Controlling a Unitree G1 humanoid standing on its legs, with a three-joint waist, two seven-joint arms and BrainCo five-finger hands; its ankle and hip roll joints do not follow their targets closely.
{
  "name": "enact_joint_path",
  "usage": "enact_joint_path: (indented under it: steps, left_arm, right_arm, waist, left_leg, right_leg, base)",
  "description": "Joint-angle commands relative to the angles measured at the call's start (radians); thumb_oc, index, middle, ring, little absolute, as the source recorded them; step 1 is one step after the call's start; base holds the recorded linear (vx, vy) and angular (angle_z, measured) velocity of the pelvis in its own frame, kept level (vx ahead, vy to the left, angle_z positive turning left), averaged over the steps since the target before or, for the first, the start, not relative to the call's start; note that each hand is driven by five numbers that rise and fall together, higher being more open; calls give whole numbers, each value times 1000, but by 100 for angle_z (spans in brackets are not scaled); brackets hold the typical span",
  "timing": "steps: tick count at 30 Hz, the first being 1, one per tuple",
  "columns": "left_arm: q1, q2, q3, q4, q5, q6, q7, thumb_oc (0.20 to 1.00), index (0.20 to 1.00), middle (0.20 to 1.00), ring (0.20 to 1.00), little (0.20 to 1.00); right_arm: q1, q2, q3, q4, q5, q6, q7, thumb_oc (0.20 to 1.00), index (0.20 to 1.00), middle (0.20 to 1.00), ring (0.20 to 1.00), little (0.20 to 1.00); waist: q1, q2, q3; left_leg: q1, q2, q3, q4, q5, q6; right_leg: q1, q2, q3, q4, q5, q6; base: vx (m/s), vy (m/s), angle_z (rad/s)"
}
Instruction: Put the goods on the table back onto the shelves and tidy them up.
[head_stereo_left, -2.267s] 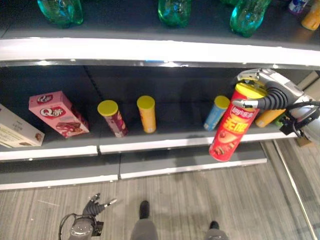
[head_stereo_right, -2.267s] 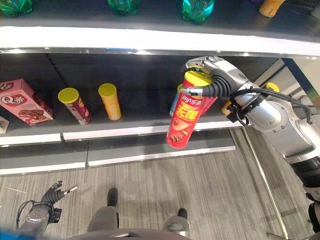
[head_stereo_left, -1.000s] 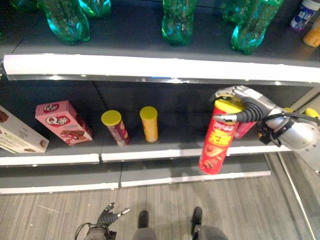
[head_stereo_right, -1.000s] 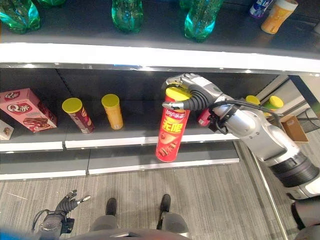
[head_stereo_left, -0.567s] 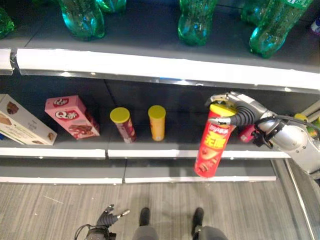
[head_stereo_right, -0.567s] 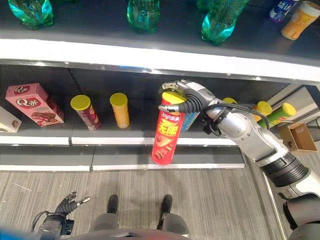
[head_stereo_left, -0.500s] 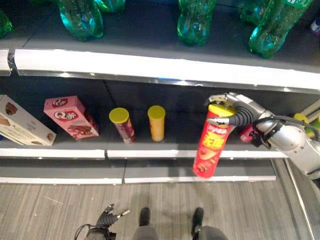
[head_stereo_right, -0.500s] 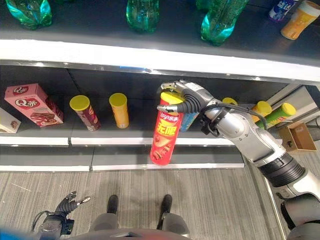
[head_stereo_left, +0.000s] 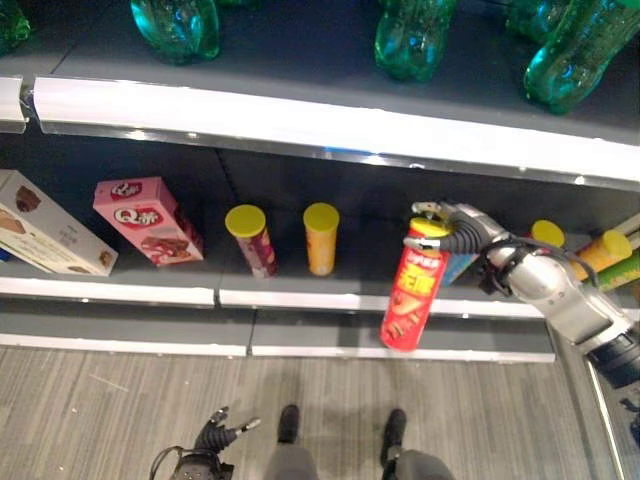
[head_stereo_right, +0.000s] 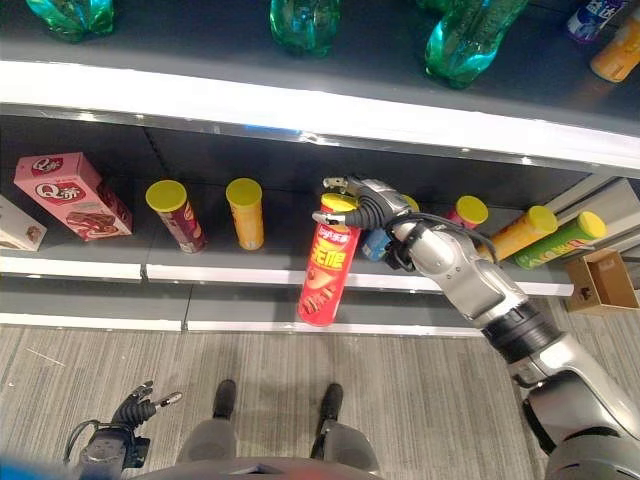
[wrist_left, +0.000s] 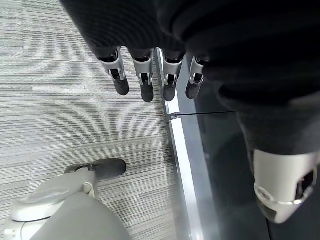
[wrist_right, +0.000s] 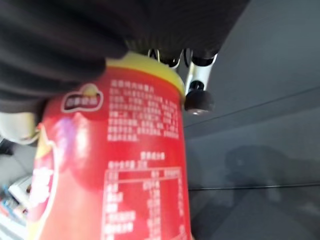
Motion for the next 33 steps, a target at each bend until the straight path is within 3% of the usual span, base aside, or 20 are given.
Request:
enact_joint_path:
  steps: [1, 16, 23, 33]
  left_arm:
    - [-57, 39, -34, 18, 11, -10, 19, 1000, 1000, 1000, 1000, 1000]
    - [-66, 29, -47, 13, -4, 4, 38, 1000, 1000, 1000, 1000, 1000]
    - [-70, 13, -54, 15, 6, 10, 53, 1000, 1000, 1000, 1000, 1000]
    - [-93, 6, -91, -9, -8, 0, 77, 1000, 1000, 1000, 1000, 1000]
  right_arm:
    - [-146, -22, 2, -3, -61, -10, -71, 200, 200, 200, 200, 200]
    - [-145, 53, -53, 79, -284, 48, -215, 200, 200, 200, 200, 200]
    - [-79, 145, -125, 48, -380, 62, -314, 200, 200, 200, 200, 200]
    - [-105, 199, -119, 102, -460, 82, -412, 200, 200, 200, 200, 200]
  waist:
    - [36, -5, 48]
    - [51, -13, 62]
    - [62, -9, 67]
    - [86, -5, 85]
  left_leg:
    - [38, -1, 24, 3, -92, 15]
    - [26, 8, 5, 6, -90, 17]
    - [25, 7, -4, 9, -94, 22]
    - [13, 8, -20, 14, -92, 22]
  right_leg:
    - [56, -104, -3, 20, -43, 99]
    - [56, -90, -13, 17, -46, 95]
    - [60, -92, -22, 17, -45, 95]
    - [59, -93, -35, 20, -48, 94]
  base:
    - [0, 0, 0]
    - [-9, -3, 1]
    - [-15, 3, 5]
    - [-9, -3, 1]
